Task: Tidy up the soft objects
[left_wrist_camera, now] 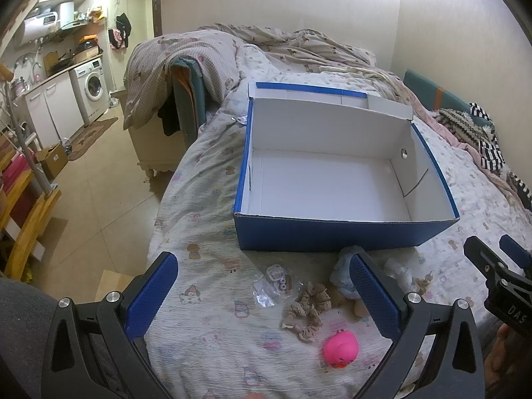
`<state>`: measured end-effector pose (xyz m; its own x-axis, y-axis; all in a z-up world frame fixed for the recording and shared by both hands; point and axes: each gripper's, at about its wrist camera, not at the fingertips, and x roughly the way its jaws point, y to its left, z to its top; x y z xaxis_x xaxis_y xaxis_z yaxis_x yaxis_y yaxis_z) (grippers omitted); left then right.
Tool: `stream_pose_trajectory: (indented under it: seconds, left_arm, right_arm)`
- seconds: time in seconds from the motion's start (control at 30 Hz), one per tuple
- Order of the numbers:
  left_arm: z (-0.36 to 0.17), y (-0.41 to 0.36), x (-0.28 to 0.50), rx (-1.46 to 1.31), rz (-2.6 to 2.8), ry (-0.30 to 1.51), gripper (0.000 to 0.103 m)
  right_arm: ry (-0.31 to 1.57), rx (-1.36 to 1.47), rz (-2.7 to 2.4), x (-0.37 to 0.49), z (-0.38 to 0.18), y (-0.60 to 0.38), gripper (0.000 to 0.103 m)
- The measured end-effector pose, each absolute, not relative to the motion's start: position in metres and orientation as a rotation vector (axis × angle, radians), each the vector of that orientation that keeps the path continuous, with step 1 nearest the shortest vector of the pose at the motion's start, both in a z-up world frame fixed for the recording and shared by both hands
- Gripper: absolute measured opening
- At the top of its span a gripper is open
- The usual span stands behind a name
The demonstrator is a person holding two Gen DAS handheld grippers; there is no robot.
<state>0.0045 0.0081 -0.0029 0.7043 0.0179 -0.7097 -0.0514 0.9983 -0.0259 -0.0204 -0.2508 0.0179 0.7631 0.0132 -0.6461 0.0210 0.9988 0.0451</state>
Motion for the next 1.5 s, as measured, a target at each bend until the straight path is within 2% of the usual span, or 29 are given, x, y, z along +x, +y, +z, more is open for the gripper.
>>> stream_pose_trajectory:
  seconds: [1.13, 1.5]
  left_arm:
    - [-0.002, 0.011, 0.014, -0.031, 0.026, 0.855, 0.103]
    - [-0.023, 0.050, 0.057, -0.142, 0.085, 1.064, 0.103]
  right_arm:
    - [0.764, 0.120, 0.047, -0.009, 0.024, -0.262, 0.103]
    - [1.033, 0.176, 0.156, 0.035, -0.001, -0.279, 0.103]
